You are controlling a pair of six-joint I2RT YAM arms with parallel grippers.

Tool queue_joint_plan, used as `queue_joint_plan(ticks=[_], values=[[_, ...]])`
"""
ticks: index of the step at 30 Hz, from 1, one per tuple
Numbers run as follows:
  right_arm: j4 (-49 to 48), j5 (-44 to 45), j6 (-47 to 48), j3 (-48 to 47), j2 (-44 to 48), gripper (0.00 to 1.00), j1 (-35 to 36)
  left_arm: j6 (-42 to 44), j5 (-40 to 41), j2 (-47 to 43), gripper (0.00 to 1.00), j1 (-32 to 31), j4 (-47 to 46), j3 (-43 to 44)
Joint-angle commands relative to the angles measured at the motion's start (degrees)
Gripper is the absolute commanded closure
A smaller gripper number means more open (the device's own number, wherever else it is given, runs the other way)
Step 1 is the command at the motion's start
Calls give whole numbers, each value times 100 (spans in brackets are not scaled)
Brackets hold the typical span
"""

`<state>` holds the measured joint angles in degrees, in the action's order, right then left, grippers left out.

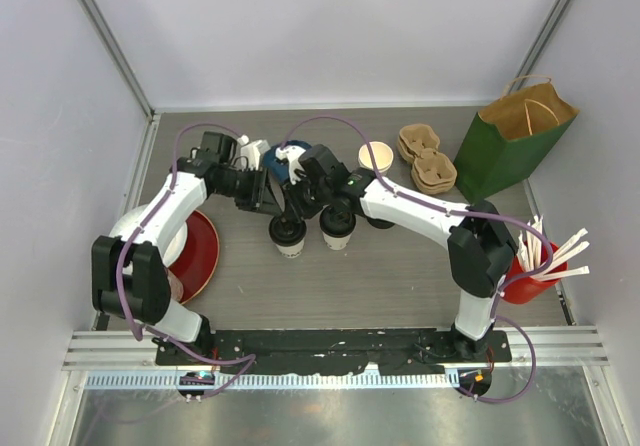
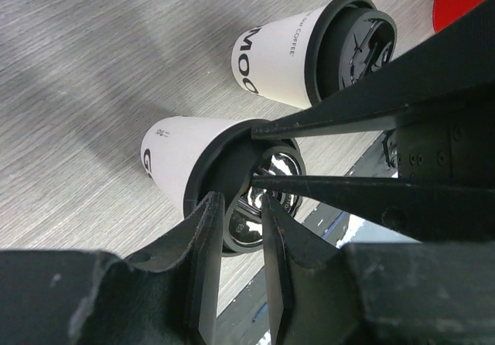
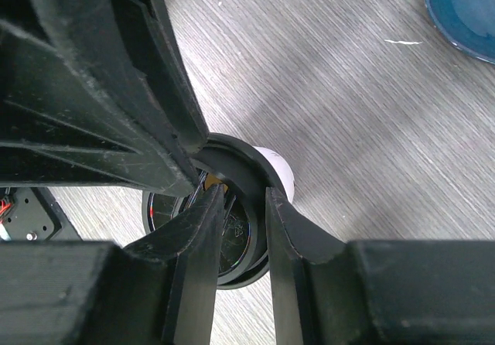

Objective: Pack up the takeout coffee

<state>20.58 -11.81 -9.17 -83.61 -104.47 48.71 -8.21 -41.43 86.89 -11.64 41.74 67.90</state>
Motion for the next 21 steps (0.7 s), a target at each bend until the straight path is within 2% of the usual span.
queue_joint_plan(ticks=[1,5,12,21], values=[[-159,83,-120,152,286,67,95,170,74,-85,71,-14,54,-48],[-212,188,-164,222,330,69,112,240,65,-76,75,-23,220,-93],[-519,373,-313,486,541,69,139,522,-76,-208,74,-23,599,-84],[-687,399,-375,566,533,70,288,566,-5,-225,69,-75,432,-224]])
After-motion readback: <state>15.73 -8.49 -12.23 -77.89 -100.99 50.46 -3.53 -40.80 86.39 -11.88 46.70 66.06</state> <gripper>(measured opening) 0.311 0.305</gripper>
